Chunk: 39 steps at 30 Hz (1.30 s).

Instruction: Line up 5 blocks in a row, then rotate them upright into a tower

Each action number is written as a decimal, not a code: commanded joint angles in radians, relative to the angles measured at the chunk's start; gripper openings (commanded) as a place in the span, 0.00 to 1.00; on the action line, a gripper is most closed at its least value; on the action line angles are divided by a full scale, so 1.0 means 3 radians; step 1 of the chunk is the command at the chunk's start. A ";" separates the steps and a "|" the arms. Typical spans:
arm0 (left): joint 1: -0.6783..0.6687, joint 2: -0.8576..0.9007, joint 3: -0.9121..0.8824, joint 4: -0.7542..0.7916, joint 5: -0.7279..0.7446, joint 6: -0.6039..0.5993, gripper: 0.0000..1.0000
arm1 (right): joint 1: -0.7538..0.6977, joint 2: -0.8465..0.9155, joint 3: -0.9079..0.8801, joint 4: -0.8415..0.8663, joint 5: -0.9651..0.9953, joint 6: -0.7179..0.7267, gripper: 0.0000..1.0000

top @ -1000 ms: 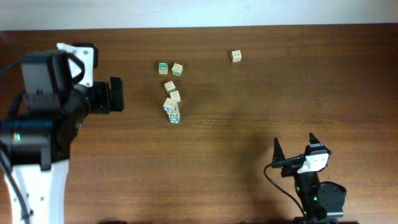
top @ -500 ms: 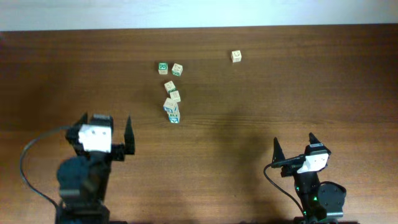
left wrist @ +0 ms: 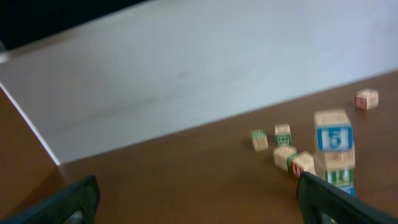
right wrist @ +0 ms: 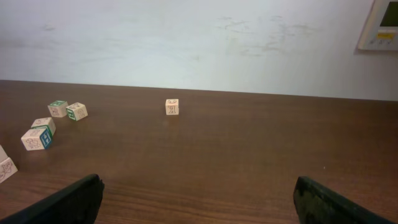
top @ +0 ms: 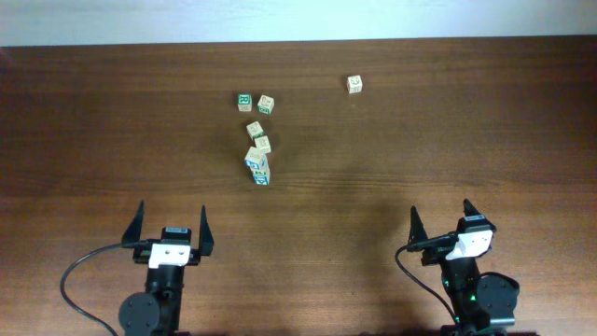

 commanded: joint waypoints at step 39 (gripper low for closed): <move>0.0079 -0.0036 -0.0047 -0.0456 -0.0013 0.0188 0.99 | -0.0019 -0.0028 -0.0031 0.0005 -0.0029 -0.0022 0.98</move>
